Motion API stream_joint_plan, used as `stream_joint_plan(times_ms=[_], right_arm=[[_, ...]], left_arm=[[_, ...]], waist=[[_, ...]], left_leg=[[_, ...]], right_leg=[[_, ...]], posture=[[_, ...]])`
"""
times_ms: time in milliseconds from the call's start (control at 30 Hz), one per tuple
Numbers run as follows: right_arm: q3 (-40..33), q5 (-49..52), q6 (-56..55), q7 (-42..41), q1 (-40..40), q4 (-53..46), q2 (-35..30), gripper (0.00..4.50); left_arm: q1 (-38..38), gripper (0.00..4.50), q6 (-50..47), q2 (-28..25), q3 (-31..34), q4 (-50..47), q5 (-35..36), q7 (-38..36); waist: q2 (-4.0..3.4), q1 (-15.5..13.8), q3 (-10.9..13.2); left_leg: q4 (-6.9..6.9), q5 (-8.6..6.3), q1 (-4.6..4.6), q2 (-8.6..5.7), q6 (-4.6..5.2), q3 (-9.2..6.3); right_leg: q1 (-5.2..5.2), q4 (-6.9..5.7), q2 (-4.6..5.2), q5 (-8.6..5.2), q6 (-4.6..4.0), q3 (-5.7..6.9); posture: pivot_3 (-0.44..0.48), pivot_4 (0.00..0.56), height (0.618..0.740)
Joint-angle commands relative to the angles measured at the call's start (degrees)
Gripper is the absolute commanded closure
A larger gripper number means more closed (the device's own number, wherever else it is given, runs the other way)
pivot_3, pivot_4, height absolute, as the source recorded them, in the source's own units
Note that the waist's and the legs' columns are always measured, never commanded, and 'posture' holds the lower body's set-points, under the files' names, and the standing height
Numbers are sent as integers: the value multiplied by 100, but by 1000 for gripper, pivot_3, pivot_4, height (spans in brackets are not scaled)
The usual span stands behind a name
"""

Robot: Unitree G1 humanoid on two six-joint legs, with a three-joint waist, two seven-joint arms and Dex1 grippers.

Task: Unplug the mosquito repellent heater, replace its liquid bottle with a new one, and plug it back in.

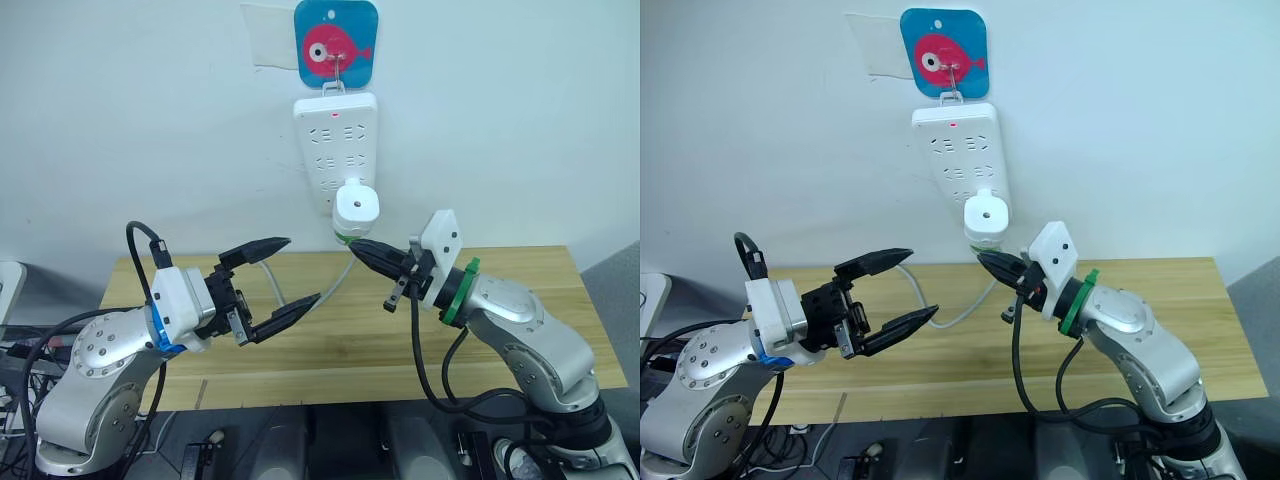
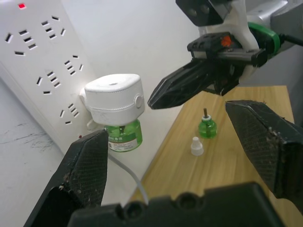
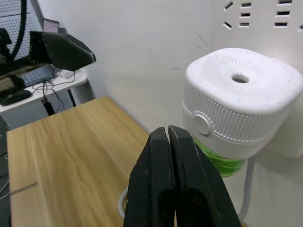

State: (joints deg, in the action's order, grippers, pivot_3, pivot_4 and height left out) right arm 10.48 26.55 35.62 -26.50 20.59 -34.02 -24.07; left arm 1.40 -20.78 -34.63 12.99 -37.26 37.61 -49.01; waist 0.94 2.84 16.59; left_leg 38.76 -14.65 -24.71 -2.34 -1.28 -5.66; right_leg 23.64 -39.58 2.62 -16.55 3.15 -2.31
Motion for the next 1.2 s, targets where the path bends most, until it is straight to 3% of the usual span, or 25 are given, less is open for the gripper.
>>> stream_joint_plan(times_ms=[33, 1000, 1200], right_arm=[[-71, -110, -140, 53, 55, -57, 90, 4431], [-484, -342, 10, 538, 184, 196, 517, 4431], [-514, 188, 96, -412, -242, -258, -144, 4286]], left_arm=[[82, 0, 60, 2, -34, -75, 96, 103], [132, 0, 71, 8, -289, 59, 117, 213], [111, 0, -176, -125, -136, 267, 92, 381]], waist=[[0, 1, 0], [0, 27, 1], [-1, 4, 1]], left_leg=[[0, 0, 0, 0, 0, 1], [1, -5, 4, 0, 9, 0], [0, -5, 6, -2, 10, -4]], right_leg=[[0, 0, 0, 0, 0, 0], [0, -14, 0, 0, 0, -1], [-5, -6, 0, 0, 0, 1]], posture=[[1, 272, 740], [-32, 287, 740], [-31, 292, 740]])
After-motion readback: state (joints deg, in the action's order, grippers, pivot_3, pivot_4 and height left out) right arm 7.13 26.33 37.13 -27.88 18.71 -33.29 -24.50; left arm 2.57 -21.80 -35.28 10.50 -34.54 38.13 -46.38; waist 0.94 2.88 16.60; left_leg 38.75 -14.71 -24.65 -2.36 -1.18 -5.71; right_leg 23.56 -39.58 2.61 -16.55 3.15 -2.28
